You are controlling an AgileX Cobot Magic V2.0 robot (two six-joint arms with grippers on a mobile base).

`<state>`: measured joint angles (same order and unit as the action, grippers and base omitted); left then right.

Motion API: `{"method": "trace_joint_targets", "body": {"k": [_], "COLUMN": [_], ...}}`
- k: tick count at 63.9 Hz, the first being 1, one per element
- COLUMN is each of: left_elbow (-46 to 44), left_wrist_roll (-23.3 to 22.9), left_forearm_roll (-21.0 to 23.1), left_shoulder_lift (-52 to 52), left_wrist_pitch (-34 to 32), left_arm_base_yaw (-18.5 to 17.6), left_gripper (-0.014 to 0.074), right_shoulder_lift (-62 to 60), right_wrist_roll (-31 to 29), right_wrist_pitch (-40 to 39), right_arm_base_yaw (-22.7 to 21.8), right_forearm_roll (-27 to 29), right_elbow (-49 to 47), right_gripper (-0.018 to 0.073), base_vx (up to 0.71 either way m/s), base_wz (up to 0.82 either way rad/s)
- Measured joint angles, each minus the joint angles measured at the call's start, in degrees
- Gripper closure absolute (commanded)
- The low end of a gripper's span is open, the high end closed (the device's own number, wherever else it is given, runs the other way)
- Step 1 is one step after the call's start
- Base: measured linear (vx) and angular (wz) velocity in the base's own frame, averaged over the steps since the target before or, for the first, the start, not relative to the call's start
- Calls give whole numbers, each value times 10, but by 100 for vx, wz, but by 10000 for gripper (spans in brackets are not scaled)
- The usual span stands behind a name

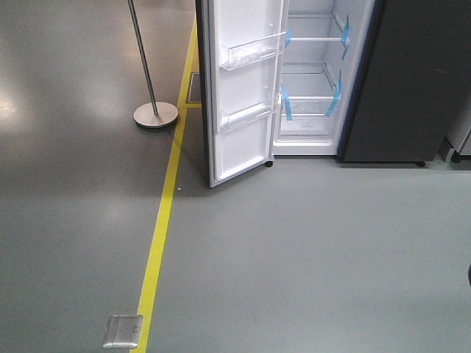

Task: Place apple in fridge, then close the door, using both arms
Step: 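Keep driving closer to the refrigerator's open door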

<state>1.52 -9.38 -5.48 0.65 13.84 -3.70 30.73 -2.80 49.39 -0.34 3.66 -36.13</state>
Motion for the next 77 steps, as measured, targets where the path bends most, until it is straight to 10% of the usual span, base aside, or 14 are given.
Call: {"method": "trace_joint_targets", "body": {"k": [77], "left_elbow": [0], "left_wrist_roll": [0], "left_forearm_roll": [0], "left_shoulder_lift": [0], "left_wrist_pitch": [0], "left_arm_base_yaw": [0], "left_gripper": [601], "right_shoulder_lift": [0], "right_wrist_roll": [0], "right_wrist_pitch": [0], "right_arm_base_yaw": [0], "right_forearm_roll": [0], "right_elbow": [0], "right_gripper": [361], "base_vx": [10], "base_wz": [0]}}
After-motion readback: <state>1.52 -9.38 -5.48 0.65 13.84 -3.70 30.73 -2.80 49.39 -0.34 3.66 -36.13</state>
